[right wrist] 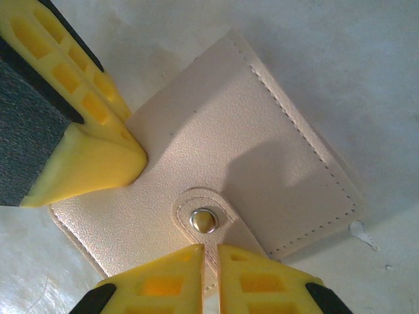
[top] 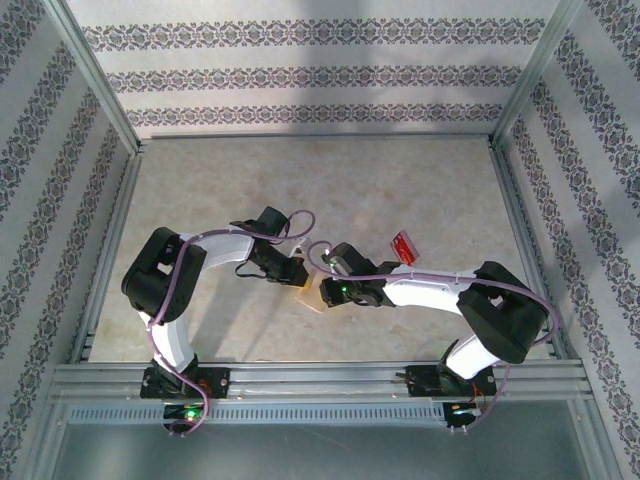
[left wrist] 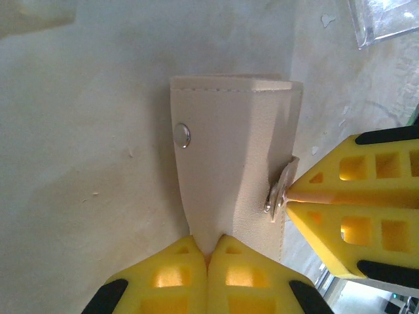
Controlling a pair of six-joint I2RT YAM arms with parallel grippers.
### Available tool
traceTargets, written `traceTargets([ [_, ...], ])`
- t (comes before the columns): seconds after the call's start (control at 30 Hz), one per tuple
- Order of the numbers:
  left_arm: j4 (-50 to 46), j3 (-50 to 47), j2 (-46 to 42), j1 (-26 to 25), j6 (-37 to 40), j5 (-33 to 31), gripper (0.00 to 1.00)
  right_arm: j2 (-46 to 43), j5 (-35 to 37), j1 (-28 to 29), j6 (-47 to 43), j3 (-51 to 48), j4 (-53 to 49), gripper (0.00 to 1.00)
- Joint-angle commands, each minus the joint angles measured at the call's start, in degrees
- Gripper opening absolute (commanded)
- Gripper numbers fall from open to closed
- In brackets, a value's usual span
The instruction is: Put the credit cards into the card holder
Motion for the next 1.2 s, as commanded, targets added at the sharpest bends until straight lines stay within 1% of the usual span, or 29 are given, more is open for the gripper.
traceTargets([
  [0.0,-2.6,0.0,1.0,-1.4,1.0,-2.6,0.00,-0.2,-1.0,0.8,-0.3,-0.1,-1.6,0.14],
  [0.33,-2.7,0.2,1.2,-1.4,1.1,-2.8,0.00,0.3,-2.3,0.0,0.1,-1.2,0.5,0.13],
  [0.53,-2.6,0.2,0.9,-1.4,1.0,-3.0,0.00,1.8,-5.1,-0.5,0.1,-1.4,1.4,0.12],
  [0.7,-2.6,0.2,1.2,-1.4,0.9,-3.1,0.00,1.4,-8.9,-2.1,0.0,-3.2,3.6,0.11],
  [0.8,-2.7,0.4,1.2,-1.4,1.0,-3.1,0.00,0.5,-10.3,-3.7,-0.1,-4.2,4.1,0.11],
  [1.0,-2.5,0.2,1.1,-1.4,1.0,-3.0,0.00,-5.3,-11.9,-5.5,0.8,-5.4,5.6,0.10],
  [1.17,-2.6,0.5,1.4,-1.4,0.7,-2.8,0.00,-4.4,-10.7,-7.0,0.8,-4.9,5.3,0.10],
])
